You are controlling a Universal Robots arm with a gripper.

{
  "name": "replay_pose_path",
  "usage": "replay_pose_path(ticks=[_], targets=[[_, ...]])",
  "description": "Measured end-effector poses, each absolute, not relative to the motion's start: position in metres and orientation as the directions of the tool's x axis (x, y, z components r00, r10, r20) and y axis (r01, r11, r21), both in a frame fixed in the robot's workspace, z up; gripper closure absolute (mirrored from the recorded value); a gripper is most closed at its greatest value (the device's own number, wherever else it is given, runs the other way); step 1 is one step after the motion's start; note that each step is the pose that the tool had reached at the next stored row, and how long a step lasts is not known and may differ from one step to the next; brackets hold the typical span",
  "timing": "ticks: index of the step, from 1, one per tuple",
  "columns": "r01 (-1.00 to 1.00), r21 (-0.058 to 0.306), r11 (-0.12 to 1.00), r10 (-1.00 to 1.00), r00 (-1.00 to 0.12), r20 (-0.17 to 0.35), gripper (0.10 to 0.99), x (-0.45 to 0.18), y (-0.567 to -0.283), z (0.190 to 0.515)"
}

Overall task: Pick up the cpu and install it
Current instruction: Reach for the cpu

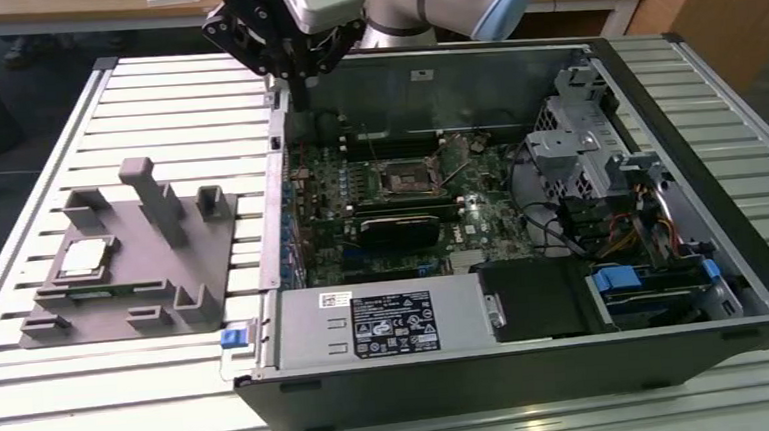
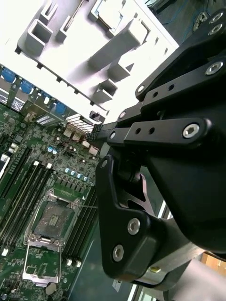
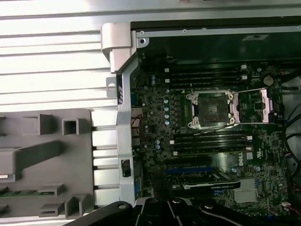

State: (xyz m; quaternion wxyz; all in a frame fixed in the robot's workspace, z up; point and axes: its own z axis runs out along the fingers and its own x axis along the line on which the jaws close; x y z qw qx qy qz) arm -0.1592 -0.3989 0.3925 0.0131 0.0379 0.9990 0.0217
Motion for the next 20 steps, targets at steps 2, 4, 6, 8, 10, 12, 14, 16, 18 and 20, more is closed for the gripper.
replay_pose_path(ticks=[2, 4, 6, 8, 10, 12, 14, 16, 18, 20], targets=[[0.075, 0.044, 0.996, 0.076, -0.997, -0.024, 0.980, -0.160, -0.399, 0.392], [0.075, 0.044, 0.996, 0.076, -0.997, -0.024, 0.980, -0.161, -0.399, 0.392], [0.075, 0.044, 0.996, 0.076, -0.997, -0.024, 0.980, -0.162, -0.399, 0.392], [0.075, 0.044, 0.996, 0.076, -0.997, -0.024, 0.980, -0.163, -0.399, 0.392], [0.075, 0.044, 0.996, 0.076, -0.997, -0.024, 0.980, -0.164, -0.399, 0.392], [0.075, 0.044, 0.996, 0.076, -0.997, -0.024, 0.980, -0.166, -0.399, 0.392], [0.075, 0.044, 0.996, 0.076, -0.997, -0.024, 0.980, -0.167, -0.399, 0.392], [0.075, 0.044, 0.996, 0.076, -0.997, -0.024, 0.980, -0.168, -0.399, 0.392], [0.075, 0.044, 0.996, 0.076, -0.997, -0.024, 0.980, -0.169, -0.399, 0.392], [0.075, 0.044, 0.996, 0.076, -0.997, -0.024, 0.980, -0.170, -0.399, 0.392]])
